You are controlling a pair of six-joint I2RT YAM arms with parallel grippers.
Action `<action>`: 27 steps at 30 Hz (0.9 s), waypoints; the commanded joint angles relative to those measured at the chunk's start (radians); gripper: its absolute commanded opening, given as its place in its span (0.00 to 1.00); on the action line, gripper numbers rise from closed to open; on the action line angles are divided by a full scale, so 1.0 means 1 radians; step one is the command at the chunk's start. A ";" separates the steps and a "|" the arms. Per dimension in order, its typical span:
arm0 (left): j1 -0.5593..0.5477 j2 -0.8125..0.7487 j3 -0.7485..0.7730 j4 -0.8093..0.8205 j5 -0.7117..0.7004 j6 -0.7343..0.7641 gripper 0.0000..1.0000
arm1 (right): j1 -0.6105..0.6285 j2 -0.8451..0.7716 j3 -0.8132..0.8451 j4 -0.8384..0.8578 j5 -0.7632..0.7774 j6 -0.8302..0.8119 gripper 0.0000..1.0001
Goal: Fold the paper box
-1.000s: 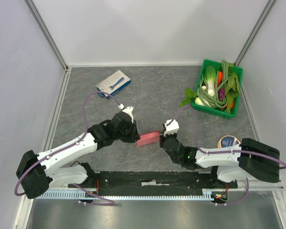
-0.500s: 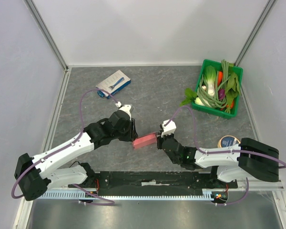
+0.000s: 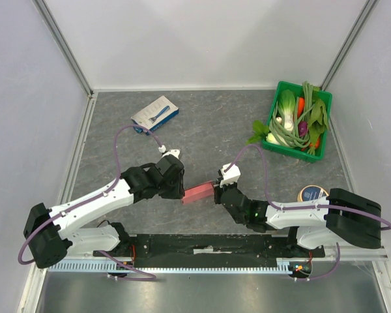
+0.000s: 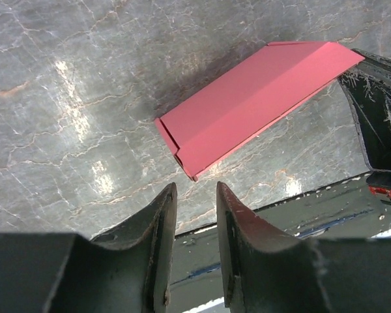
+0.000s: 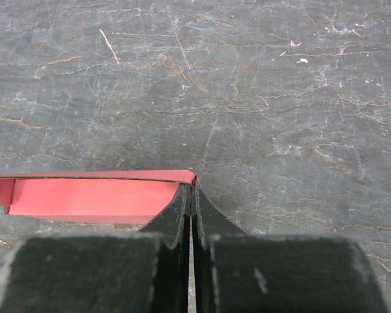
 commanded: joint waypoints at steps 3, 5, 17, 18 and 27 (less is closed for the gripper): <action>-0.034 0.016 0.015 0.018 -0.033 -0.082 0.37 | 0.011 0.023 -0.013 -0.115 -0.054 0.033 0.00; -0.037 0.043 0.029 0.017 -0.039 -0.081 0.33 | 0.011 0.018 -0.014 -0.115 -0.052 0.035 0.00; -0.044 0.071 0.017 0.051 -0.117 -0.087 0.25 | 0.011 0.021 -0.010 -0.109 -0.062 0.031 0.00; -0.044 0.071 0.015 0.057 -0.116 -0.085 0.23 | 0.011 0.020 -0.010 -0.109 -0.063 0.030 0.00; -0.044 0.080 -0.005 0.103 -0.113 -0.073 0.16 | 0.013 0.018 -0.004 -0.112 -0.062 0.028 0.00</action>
